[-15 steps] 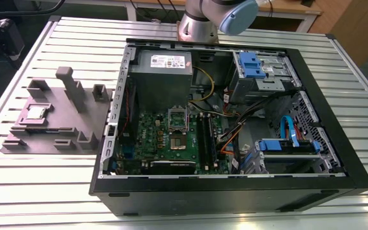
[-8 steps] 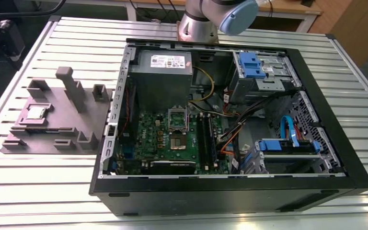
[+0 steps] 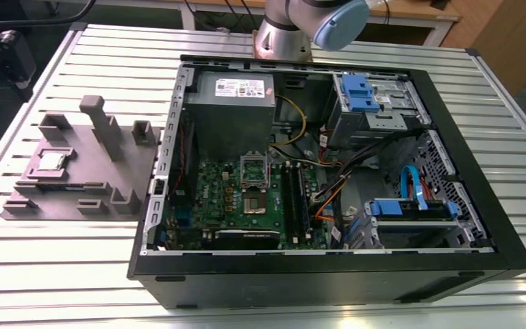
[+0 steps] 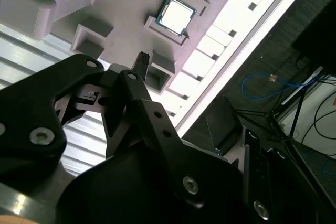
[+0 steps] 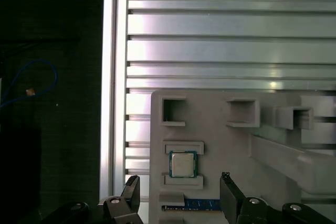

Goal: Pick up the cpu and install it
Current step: 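Pick up the cpu and move it towards the insertion slot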

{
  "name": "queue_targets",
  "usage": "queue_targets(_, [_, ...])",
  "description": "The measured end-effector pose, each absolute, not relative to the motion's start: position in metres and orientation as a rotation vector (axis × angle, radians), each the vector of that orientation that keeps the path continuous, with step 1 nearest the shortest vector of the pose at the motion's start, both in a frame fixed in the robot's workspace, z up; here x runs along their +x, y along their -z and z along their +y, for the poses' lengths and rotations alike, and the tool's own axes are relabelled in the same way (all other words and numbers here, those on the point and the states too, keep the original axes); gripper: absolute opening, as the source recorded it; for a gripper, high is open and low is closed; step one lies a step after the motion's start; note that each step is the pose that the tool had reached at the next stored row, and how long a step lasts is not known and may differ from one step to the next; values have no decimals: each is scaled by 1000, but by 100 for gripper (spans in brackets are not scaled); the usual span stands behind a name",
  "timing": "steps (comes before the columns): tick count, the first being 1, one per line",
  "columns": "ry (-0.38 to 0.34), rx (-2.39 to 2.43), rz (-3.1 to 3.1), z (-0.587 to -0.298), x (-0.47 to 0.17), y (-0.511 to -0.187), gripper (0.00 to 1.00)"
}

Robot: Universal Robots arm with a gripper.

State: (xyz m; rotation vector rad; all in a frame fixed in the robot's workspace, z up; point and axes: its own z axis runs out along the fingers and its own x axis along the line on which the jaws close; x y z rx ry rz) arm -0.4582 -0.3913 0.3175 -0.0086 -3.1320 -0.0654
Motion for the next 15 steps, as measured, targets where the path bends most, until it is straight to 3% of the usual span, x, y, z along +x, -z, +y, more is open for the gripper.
queue_targets(15, [65, -9, -3132, -391, -458, -313, 71])
